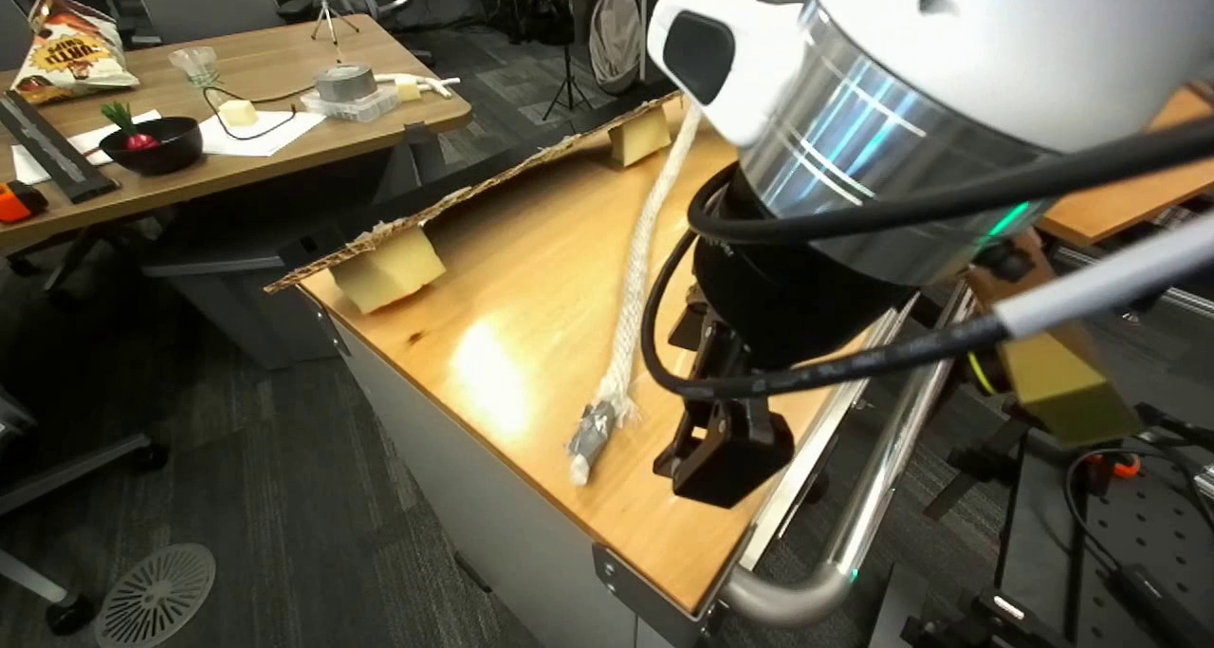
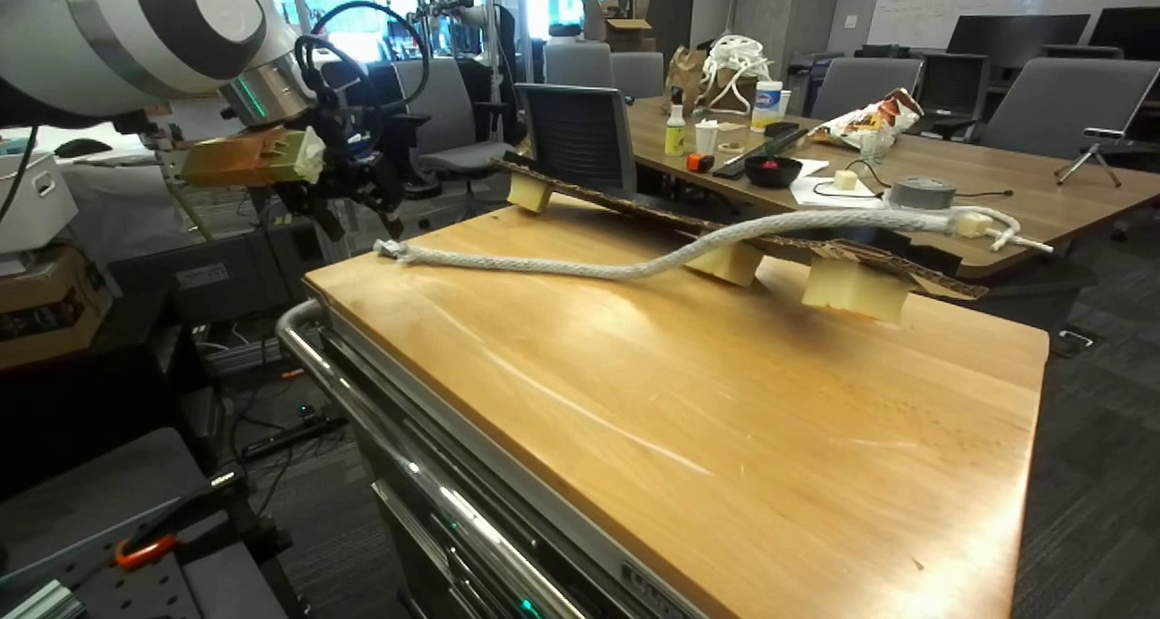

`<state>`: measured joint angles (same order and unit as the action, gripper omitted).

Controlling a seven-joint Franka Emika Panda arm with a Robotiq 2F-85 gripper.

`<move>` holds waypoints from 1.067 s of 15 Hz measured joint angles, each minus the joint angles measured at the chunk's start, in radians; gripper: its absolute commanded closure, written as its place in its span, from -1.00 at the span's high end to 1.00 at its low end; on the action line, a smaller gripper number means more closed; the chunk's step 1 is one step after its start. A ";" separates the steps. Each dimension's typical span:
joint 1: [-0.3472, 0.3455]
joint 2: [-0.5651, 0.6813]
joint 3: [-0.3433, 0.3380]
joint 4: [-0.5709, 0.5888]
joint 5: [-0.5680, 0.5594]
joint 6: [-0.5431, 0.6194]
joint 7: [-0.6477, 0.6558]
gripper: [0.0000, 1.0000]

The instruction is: Remove the rope from the black object and put it on the table

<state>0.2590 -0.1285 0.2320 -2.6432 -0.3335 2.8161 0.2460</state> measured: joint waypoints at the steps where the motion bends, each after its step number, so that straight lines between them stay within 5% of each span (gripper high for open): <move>1: 0.002 0.007 0.003 -0.001 0.047 0.000 -0.018 1.00; 6: 0.068 0.086 -0.031 0.061 0.437 -0.061 -0.174 1.00; 10: -0.048 0.062 -0.084 0.232 0.426 -0.196 -0.104 1.00; 13: -0.140 0.044 -0.121 0.363 0.315 -0.329 0.018 1.00; 16: -0.178 0.045 -0.136 0.446 0.294 -0.417 0.049 1.00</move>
<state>0.0810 -0.0835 0.0962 -2.1974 -0.0391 2.3990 0.2948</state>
